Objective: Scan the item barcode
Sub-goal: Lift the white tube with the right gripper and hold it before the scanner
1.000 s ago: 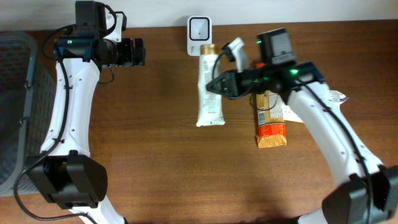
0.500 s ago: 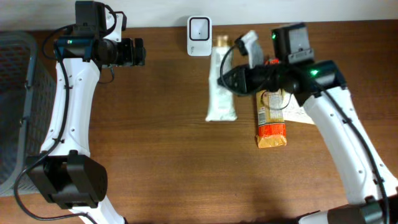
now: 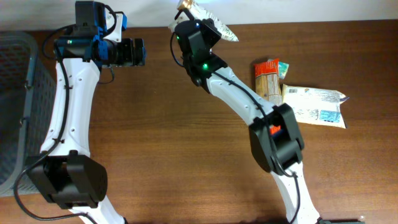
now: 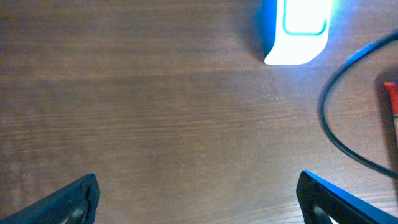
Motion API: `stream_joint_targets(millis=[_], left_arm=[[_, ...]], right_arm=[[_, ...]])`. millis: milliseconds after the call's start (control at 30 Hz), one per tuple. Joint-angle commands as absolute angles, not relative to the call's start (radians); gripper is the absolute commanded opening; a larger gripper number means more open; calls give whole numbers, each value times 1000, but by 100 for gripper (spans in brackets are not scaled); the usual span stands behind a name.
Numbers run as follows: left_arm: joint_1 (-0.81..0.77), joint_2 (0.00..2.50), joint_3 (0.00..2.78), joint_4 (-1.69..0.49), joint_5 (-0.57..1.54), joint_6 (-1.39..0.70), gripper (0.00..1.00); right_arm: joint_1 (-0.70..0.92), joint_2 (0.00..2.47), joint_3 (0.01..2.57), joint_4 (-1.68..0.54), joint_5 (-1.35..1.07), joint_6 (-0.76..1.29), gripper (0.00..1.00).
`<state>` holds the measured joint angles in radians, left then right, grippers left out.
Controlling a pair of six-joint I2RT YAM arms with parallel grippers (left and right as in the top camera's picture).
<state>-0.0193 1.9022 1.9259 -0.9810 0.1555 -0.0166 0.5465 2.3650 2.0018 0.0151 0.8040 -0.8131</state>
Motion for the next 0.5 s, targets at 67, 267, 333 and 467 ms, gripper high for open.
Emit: stream_joint_targets(millis=[67,267,333,467], left_arm=[[-19,1903,1927,-981,156,-14,99],[-19,1903,1927,-981,156,-14,99],[-19,1903,1927,-981,156,-14,99],[-19,1903,1927,-981,156,-14,99]], right_arm=[[503,2475,2024,234,825,-1020,4],[469,2539,2023,244,743,-1013,4],[469,2556,2023,245,729,-1013,4],[464,2578,2023,244,725,-1013,4]])
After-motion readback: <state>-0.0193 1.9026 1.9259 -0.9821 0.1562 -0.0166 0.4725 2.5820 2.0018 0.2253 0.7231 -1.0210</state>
